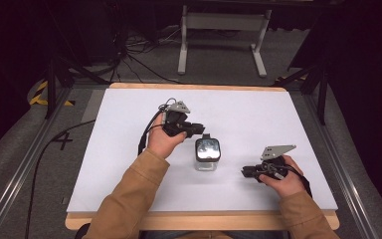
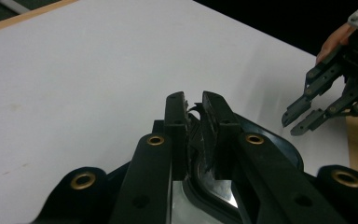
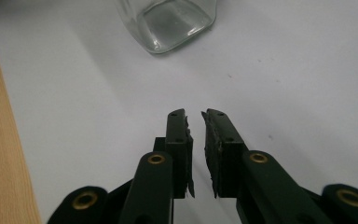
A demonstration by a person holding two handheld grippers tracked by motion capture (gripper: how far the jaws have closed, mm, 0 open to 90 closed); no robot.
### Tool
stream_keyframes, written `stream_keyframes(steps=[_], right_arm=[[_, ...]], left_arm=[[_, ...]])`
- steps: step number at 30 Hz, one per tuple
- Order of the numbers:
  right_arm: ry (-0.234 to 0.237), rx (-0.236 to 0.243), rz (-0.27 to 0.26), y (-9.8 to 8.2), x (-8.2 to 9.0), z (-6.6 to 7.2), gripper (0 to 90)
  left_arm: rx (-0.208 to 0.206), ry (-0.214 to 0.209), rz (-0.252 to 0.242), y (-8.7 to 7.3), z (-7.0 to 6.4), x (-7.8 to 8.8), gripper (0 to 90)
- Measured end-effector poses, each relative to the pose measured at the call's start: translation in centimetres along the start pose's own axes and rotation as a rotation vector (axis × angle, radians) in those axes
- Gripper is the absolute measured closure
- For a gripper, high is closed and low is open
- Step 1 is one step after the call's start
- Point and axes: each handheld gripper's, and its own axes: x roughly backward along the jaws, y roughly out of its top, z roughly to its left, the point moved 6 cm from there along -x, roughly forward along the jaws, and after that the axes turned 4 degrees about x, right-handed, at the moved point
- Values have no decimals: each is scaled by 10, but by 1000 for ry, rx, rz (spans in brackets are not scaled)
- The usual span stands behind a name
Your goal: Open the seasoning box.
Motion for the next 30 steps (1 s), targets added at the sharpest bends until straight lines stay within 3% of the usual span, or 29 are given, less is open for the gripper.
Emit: stream_keyframes(steps=[4,9,14,17,30], right_arm=[[-5,-5,-2,-1,1,-1,803],[-3,2,-3,0,0,1,798],[0,3,-2,0,-1,2,796],[5,5,-8,1,0,3,795],[18,25,-24,7,-1,9,792]], left_arm=[[-4,1,18,-3,1,-10,809],[10,3,4,-6,4,-19,790],[17,-4,-6,-8,4,-25,853],[3,12,-12,-7,2,-24,883],[16,18,-2,-7,3,-23,898]])
